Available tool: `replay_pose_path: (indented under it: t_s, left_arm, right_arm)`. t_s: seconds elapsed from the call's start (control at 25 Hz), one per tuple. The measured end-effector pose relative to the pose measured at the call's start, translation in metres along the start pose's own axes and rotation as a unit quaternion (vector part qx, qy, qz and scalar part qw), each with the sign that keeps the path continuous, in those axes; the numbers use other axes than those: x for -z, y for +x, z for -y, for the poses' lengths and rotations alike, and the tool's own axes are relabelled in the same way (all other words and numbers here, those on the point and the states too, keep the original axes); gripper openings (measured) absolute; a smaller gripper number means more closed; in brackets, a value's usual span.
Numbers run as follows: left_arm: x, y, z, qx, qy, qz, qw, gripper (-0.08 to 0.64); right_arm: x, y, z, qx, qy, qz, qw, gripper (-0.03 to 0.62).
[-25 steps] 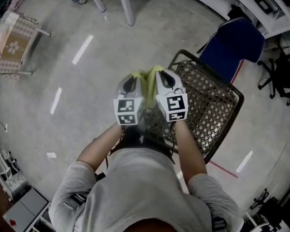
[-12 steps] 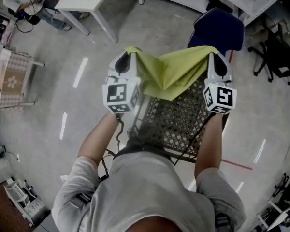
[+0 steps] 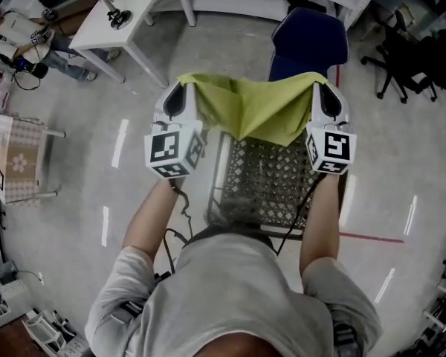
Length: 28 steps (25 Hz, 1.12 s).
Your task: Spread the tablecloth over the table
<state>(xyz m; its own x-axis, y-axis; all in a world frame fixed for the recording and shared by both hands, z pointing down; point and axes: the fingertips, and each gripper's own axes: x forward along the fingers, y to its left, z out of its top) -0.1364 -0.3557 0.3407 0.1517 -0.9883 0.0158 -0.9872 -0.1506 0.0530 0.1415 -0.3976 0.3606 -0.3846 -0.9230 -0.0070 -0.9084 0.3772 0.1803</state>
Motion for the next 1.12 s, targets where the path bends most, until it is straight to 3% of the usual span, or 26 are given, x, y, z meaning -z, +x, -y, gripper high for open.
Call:
replay_pose_path:
  t_s: [0.16, 0.32, 0.4, 0.6, 0.84, 1.12]
  left_arm:
    - [0.018, -0.047, -0.048, -0.066, 0.003, -0.016, 0.9977, 0.025]
    - [0.035, -0.110, -0.112, -0.150, -0.007, -0.032, 0.9882, 0.025]
    - [0.047, -0.141, -0.142, -0.174, -0.017, -0.048, 0.9835, 0.025]
    - [0.082, -0.222, -0.190, -0.234, -0.035, -0.087, 0.9677, 0.025]
    - [0.106, -0.270, -0.208, -0.267, -0.053, -0.101, 0.9571, 0.025]
    - [0.130, -0.290, -0.216, -0.275, -0.068, -0.130, 0.9501, 0.025]
  right_arm:
    - [0.014, 0.029, -0.110, -0.116, 0.018, -0.006, 0.993, 0.011]
    - [0.009, 0.050, -0.242, -0.236, 0.028, -0.004, 0.971, 0.009]
    - [0.001, 0.055, -0.308, -0.284, 0.030, -0.003, 0.958, 0.009]
    - [-0.008, 0.042, -0.453, -0.405, 0.037, -0.013, 0.913, 0.011]
    - [0.001, 0.016, -0.545, -0.484, 0.048, -0.042, 0.873, 0.009]
    - [0.010, -0.018, -0.612, -0.562, 0.053, -0.056, 0.823, 0.009]
